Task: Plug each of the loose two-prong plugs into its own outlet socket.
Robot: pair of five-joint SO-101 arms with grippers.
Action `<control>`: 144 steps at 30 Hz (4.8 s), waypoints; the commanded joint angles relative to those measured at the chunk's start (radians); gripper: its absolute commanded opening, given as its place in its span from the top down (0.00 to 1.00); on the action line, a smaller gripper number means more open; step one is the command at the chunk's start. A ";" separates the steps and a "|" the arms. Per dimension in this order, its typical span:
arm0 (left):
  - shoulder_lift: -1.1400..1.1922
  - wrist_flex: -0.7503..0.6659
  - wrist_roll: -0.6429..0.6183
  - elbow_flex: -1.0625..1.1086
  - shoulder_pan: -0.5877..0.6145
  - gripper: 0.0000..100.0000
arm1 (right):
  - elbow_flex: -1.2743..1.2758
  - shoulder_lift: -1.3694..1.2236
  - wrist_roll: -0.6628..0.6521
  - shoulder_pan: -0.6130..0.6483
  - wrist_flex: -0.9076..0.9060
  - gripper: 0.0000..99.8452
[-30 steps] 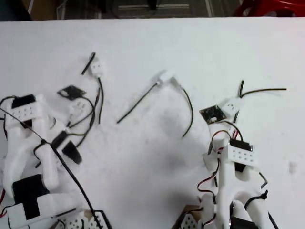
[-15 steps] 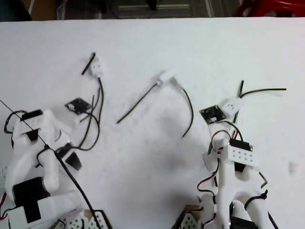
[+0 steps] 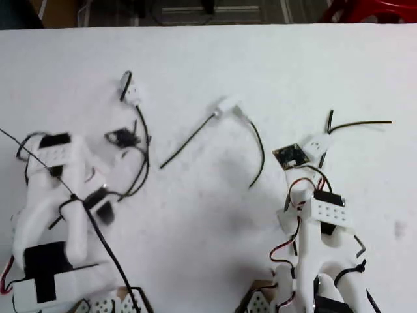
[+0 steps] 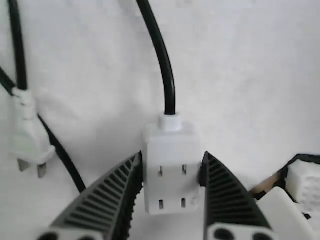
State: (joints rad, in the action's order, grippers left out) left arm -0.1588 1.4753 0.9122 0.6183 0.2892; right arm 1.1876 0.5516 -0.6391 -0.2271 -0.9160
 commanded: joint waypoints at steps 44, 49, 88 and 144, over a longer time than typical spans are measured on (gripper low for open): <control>0.438 0.132 -0.821 -0.654 -0.544 0.68 | 0.014 0.016 0.005 -0.010 -0.005 0.98; 0.441 0.160 -0.672 -0.779 -0.248 0.68 | 0.014 0.016 0.005 -0.010 -0.005 0.98; 0.743 -0.218 -0.322 -0.786 0.091 0.79 | 0.014 0.016 0.005 -0.008 -0.005 0.98; -0.756 -0.196 -0.643 -0.322 -0.363 0.90 | 0.014 0.016 0.005 -0.008 -0.007 0.98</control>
State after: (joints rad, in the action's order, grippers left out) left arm -0.6958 1.4446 0.3168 0.1135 -0.0345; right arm 1.1876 0.5516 -0.6391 -0.2271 -0.9160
